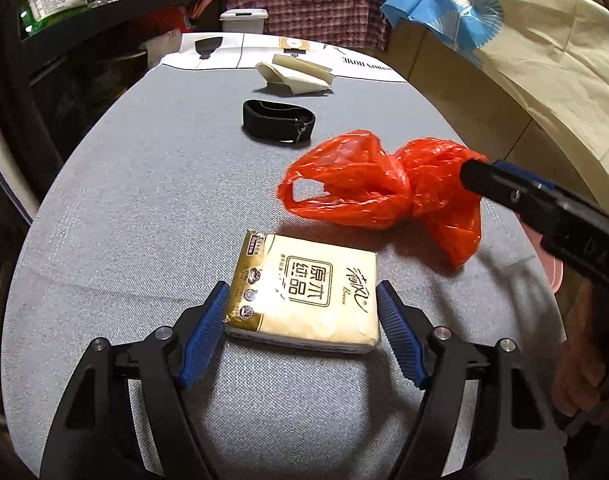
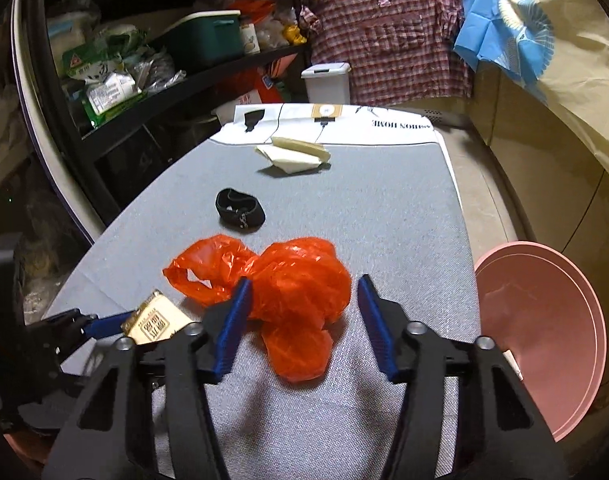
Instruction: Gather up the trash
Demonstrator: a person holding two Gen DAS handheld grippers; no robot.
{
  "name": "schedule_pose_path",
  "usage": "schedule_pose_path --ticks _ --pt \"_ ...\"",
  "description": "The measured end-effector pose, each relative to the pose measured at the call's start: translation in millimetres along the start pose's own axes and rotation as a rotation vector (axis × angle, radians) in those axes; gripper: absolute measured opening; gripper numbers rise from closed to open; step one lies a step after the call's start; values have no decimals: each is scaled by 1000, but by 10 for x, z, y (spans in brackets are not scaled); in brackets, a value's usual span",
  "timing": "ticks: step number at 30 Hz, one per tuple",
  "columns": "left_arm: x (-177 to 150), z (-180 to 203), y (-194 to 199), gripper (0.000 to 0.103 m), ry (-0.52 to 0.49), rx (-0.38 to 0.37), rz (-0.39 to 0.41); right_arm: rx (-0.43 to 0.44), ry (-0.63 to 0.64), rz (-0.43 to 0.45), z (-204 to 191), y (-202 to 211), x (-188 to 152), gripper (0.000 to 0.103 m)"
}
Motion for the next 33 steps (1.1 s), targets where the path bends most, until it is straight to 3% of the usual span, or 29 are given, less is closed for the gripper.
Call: schedule_pose_path --ticks 4,7,18,33 --pt "14 -10 -6 71 7 7 2 0 19 -16 -23 -42 -14 22" --pt "20 -11 0 70 6 10 5 1 28 -21 -29 -43 -26 11" --pt "53 -204 65 68 77 37 22 -24 24 38 7 143 32 7" --pt "152 -190 268 68 71 44 101 -61 14 85 107 378 47 7"
Point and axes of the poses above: each gripper's, at about its wrist camera, not at the fingertips, and y roughly against the way its jaws point, z to its right, x to its top, the point moved 5 cm from there along -y, roughly the way its jaws point
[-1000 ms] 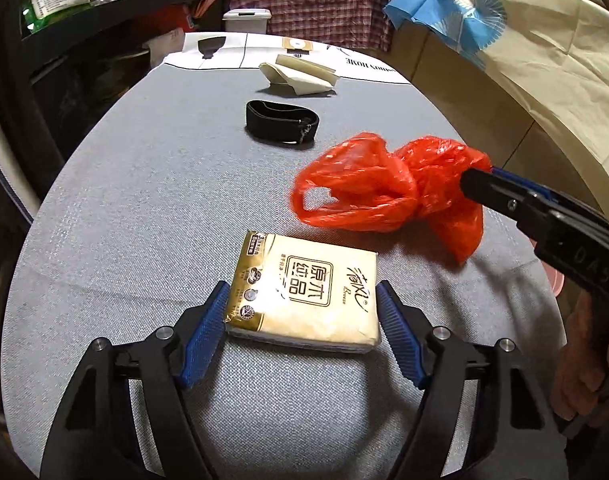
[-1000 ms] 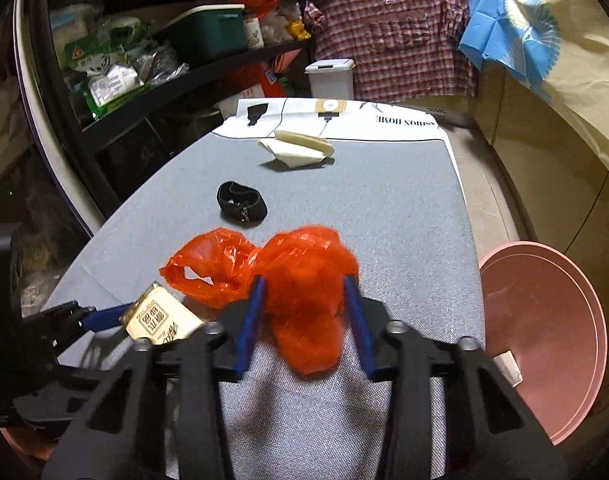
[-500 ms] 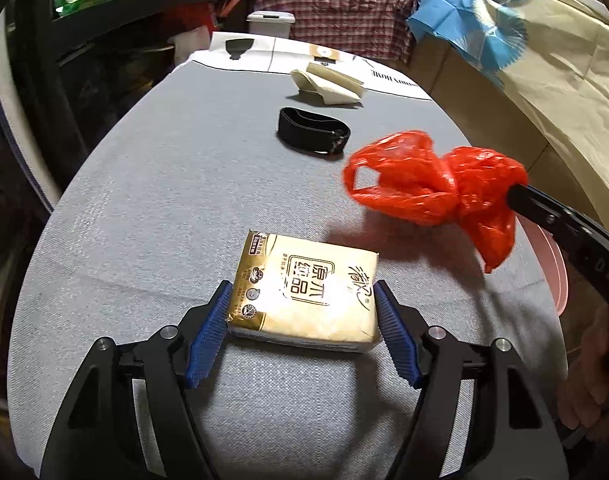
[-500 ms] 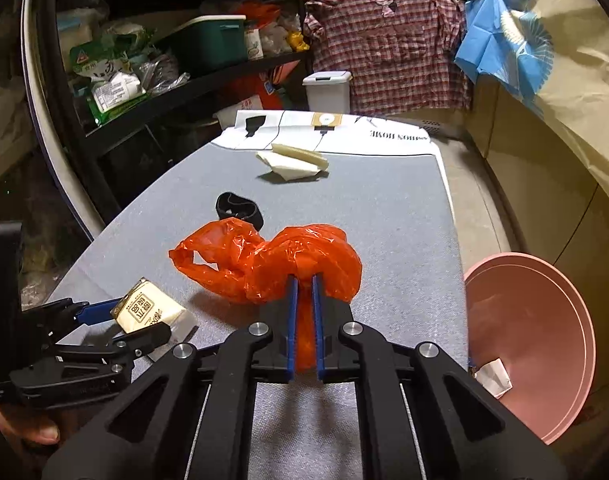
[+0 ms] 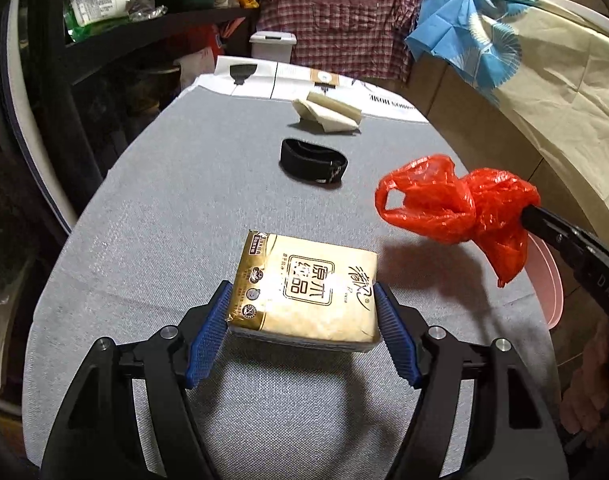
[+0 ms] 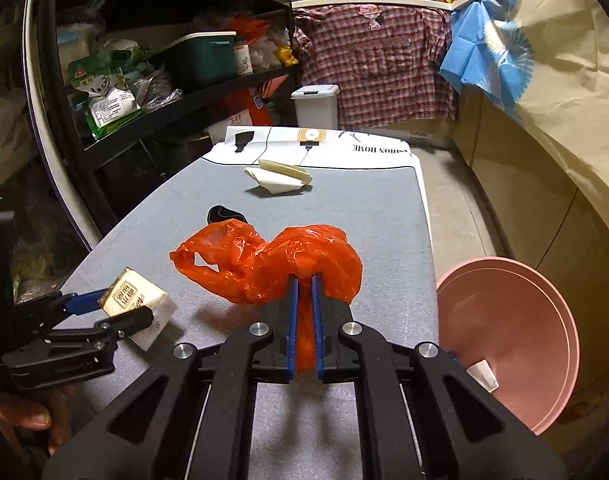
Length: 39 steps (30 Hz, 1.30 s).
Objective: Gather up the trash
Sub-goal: 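Carry the tissue pack and red bag over the pink bucket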
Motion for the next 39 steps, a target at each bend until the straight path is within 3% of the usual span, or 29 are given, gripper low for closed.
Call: schedule_pose_path --ticks 18,27,39 --pt "138 134 237 68 -45 10 115 -58 -1 62 180 360 11 6" --pt "168 242 306 68 -67 -2 129 -90 -8 122 324 658 219 6" --pt "442 555 463 68 -100 -33 168 -150 -87 160 830 980 382 6"
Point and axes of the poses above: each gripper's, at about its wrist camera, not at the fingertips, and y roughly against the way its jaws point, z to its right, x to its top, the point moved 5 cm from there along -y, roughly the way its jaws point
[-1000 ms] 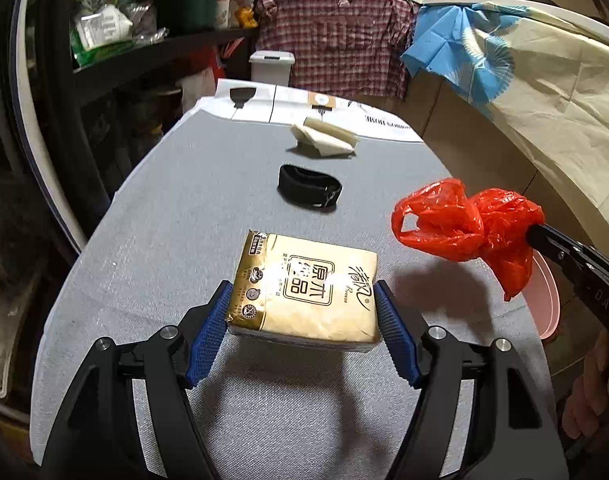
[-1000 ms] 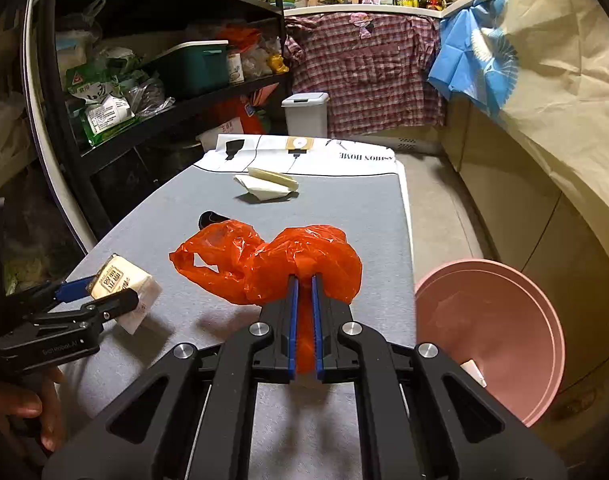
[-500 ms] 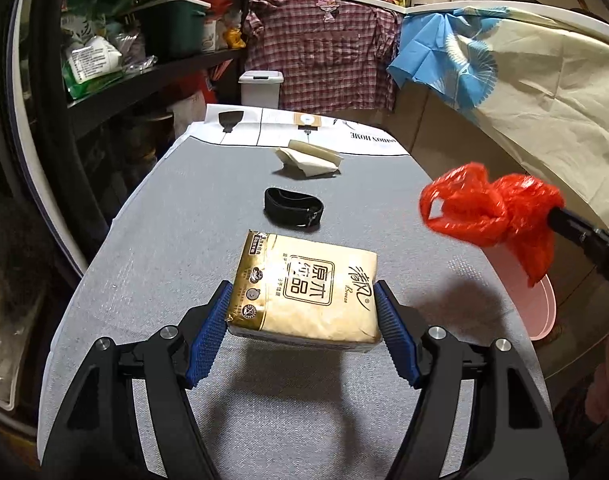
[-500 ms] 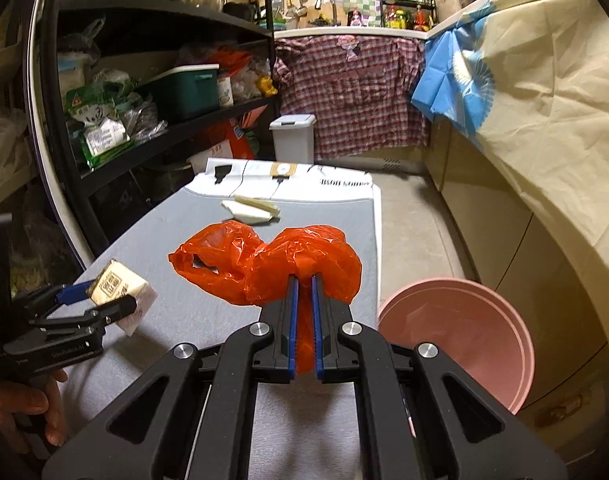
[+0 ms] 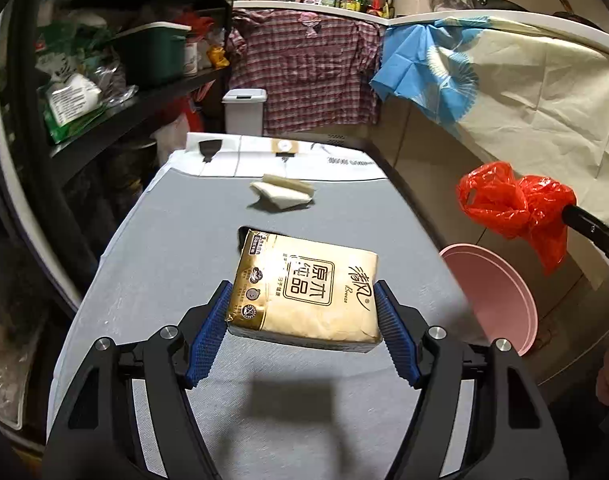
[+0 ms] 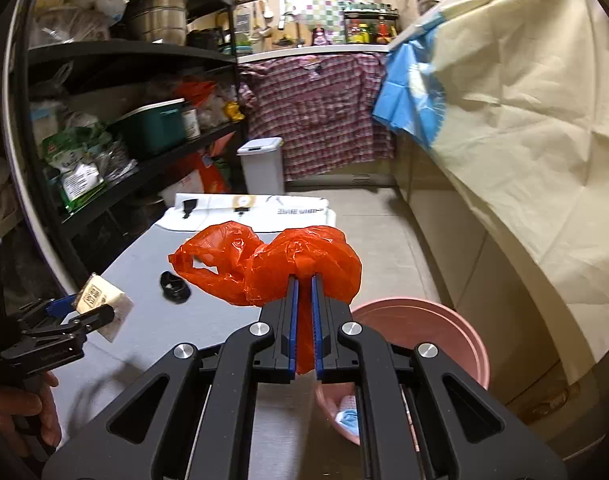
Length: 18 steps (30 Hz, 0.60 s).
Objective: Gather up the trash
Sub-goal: 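Carry the tissue pack and red bag over the pink bucket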
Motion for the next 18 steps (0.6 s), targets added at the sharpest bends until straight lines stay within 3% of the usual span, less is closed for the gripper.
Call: schedule_pose_path --ticks 11,18 --pt "181 458 -167 68 -36 -71 -17 -118 -73 12 619 -2 -61 6" --pt "352 868 -325 68 -65 -157 -38 -190 -124 -7 970 -71 -184 6"
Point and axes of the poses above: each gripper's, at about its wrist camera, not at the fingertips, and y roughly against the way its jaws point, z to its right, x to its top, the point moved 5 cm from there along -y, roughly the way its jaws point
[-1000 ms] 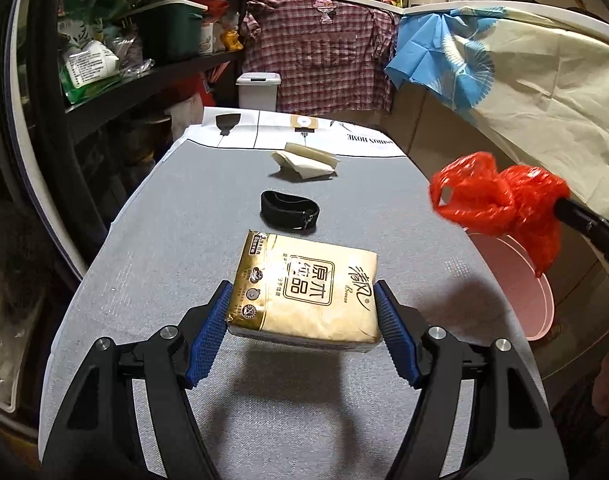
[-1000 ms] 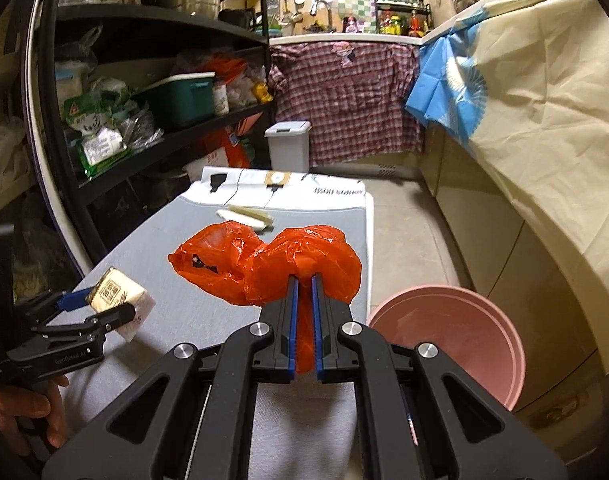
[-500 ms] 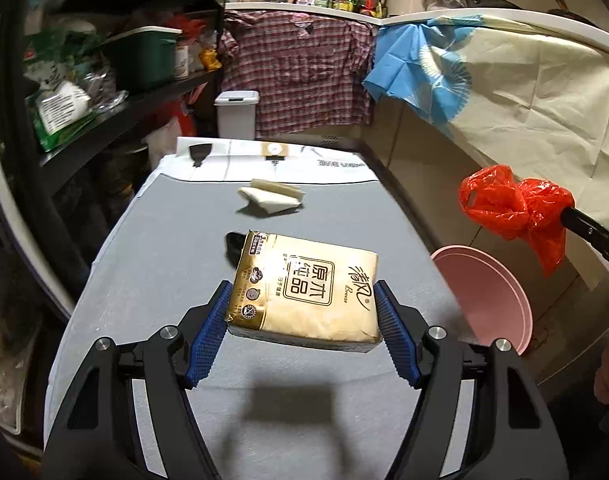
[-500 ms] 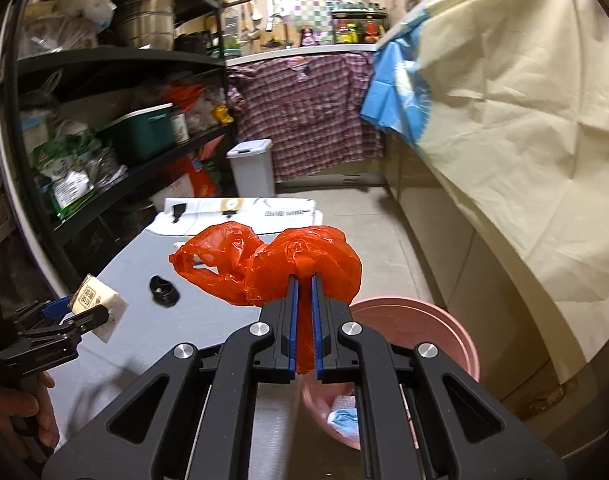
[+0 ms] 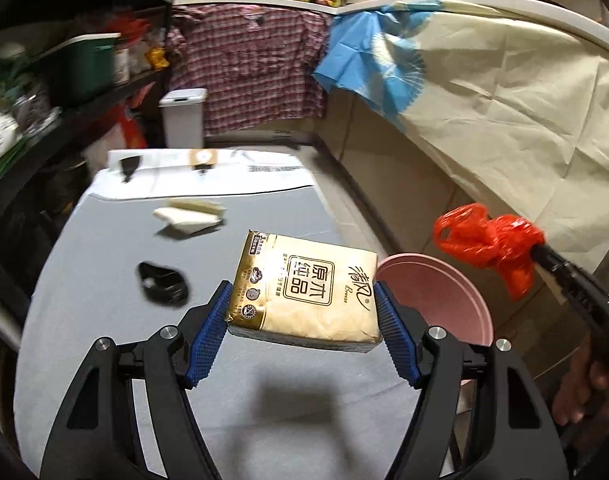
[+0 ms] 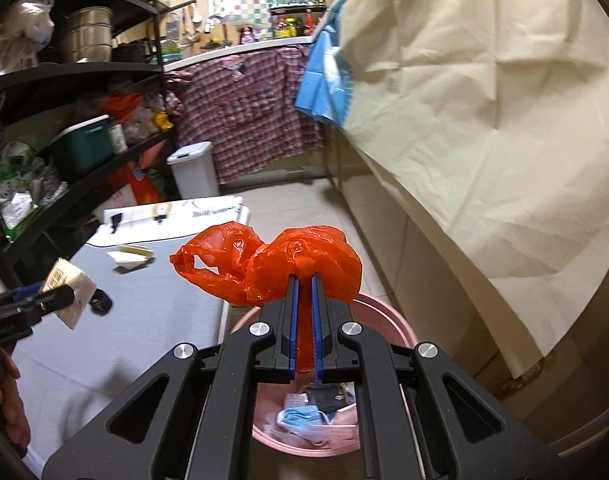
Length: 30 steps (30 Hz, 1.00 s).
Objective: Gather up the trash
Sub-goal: 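Carry the tissue pack and red bag over the pink bucket, then open the right tool to drop the red bag while the left tool releases the tissue pack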
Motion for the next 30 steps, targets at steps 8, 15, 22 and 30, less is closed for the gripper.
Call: schedule_pose_path --ticks 8,15,22,30 --pt "174 457 -287 69 -40 -87 -4 -64 -39 -59 278 -238 -133 6" --pt "183 724 -585 69 -64 -135 -31 -110 -60 -91 458 -416 -194 7" --pt "48 1005 -837 69 -99 -183 -71 -121 -86 -110 565 -546 -217 7" --pt "-131 1165 -1069 69 -125 -199 -128 -109 -106 -116 570 -633 -205 7"
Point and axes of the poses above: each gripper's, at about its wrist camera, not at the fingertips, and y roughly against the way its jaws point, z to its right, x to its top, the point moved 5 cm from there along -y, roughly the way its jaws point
